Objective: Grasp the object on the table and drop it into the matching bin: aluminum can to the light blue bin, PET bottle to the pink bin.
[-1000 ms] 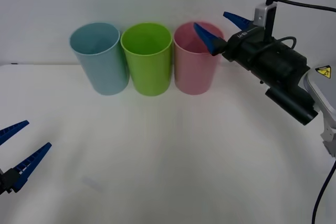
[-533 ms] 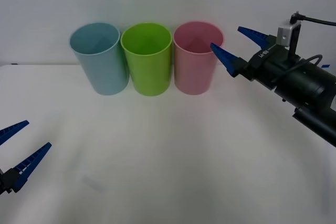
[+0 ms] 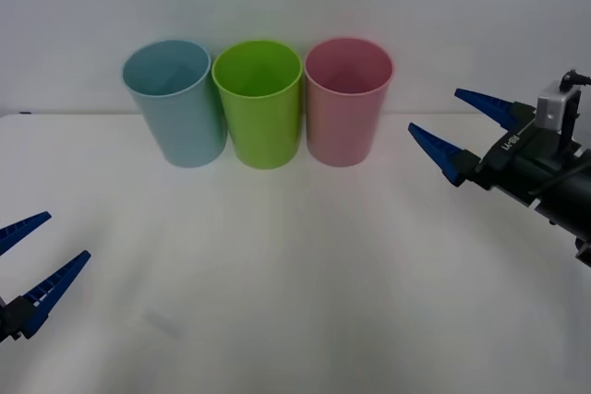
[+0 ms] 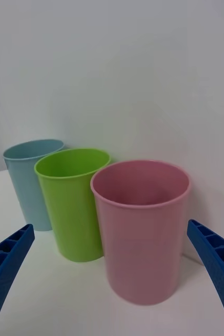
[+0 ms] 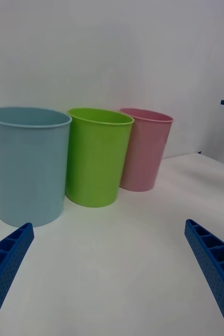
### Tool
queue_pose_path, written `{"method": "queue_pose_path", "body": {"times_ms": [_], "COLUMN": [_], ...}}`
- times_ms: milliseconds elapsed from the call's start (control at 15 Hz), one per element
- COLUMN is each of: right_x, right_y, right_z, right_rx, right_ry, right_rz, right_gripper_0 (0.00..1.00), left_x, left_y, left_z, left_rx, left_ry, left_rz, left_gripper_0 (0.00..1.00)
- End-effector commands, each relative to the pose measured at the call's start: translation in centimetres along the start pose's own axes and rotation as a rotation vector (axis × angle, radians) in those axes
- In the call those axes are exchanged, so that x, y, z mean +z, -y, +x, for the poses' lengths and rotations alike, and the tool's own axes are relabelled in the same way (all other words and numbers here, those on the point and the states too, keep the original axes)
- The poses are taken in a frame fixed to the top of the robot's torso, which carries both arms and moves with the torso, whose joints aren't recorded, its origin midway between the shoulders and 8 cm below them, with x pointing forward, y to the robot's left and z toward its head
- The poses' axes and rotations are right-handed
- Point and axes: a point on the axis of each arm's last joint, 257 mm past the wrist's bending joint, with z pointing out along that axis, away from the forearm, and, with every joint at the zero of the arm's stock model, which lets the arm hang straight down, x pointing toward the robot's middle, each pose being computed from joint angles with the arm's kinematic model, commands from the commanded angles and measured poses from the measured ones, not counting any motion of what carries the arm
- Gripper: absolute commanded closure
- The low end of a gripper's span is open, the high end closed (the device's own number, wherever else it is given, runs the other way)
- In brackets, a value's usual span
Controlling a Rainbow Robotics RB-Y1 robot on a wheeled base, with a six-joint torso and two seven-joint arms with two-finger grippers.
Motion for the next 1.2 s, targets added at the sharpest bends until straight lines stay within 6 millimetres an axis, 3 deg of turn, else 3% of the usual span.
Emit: {"method": "queue_pose_path", "body": {"times_ms": [67, 467, 1200], "right_x": [-2.6, -7.9, -16.1], "right_y": [0.1, 0.9, -0.1], "right_z": [1.8, 5.3, 9.9], "right_rx": [0.017, 0.058, 0.045], "right_ry": [-0.036, -0.098, -0.157], "right_rz": [0.002, 0.062, 0.153], "right_gripper_0": [0.00, 0.00, 0.00], "left_x": [0.0, 0.0, 0.0], "left_y": [0.0, 0.0, 0.0], "left_z": [0.0, 0.0, 0.0], "left_rx": [0.000, 0.000, 0.000], "left_ry": [0.000, 0.000, 0.000], "left_rz": [0.000, 0.000, 0.000], "left_gripper_0": [0.00, 0.00, 0.00]}}
